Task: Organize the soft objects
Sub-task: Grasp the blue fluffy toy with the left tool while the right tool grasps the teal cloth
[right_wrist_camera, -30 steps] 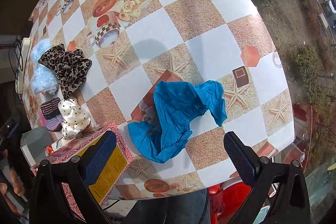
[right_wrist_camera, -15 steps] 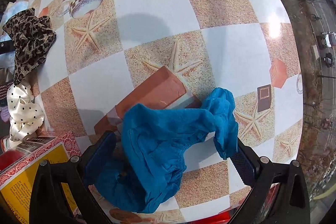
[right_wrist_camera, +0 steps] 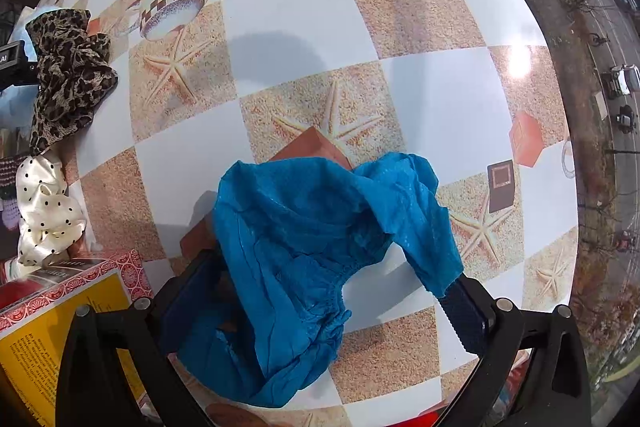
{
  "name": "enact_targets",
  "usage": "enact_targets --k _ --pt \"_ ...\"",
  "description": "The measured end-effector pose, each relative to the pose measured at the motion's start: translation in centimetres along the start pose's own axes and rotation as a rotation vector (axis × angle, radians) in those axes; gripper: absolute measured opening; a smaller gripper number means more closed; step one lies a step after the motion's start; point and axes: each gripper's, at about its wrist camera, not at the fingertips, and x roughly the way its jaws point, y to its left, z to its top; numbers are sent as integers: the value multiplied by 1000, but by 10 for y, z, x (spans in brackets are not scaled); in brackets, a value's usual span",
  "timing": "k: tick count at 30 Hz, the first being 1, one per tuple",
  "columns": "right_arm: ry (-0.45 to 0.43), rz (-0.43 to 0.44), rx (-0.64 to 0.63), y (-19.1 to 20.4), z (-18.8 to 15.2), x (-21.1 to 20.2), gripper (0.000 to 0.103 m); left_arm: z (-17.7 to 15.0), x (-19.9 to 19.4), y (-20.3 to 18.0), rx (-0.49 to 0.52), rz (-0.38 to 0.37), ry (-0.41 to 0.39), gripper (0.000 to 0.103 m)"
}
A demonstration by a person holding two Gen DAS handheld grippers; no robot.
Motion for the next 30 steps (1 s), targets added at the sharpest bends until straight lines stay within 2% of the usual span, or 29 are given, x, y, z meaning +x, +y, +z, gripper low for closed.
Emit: enact_targets --k 5,10,14,17,19,20,21,22,25,26,27,30 --pt "-12 -1 0 3 -2 1 103 1 5 -4 -1 2 23 103" --pt "-18 -2 -4 4 -3 1 103 17 11 -6 -4 1 43 103" --pt "-17 -2 -6 5 -3 2 103 16 6 -13 20 1 23 96" --pt "-11 -3 -11 6 -3 1 103 16 -2 -23 54 1 -5 80" --pt "-2 -7 -22 6 -1 3 103 15 -7 -28 74 3 -24 55" --pt "2 -14 -29 7 -1 3 102 15 -10 -30 81 5 -31 47" --pt "2 -15 -27 7 -1 2 98 16 -12 -32 85 5 -33 37" --pt "-5 -14 -23 7 -3 1 94 15 -13 -33 83 8 -39 37" --pt "-33 -15 -50 8 -9 -10 67 11 -20 -33 80 42 -75 33" --pt "-45 -15 -67 10 -10 -13 44 10 -24 -34 81 59 -90 32" --pt "-49 -11 -83 10 -11 -15 28 8 -28 -35 82 74 -105 32" --pt "-28 58 -52 2 -12 -17 26 3 -43 -36 79 120 -154 32"
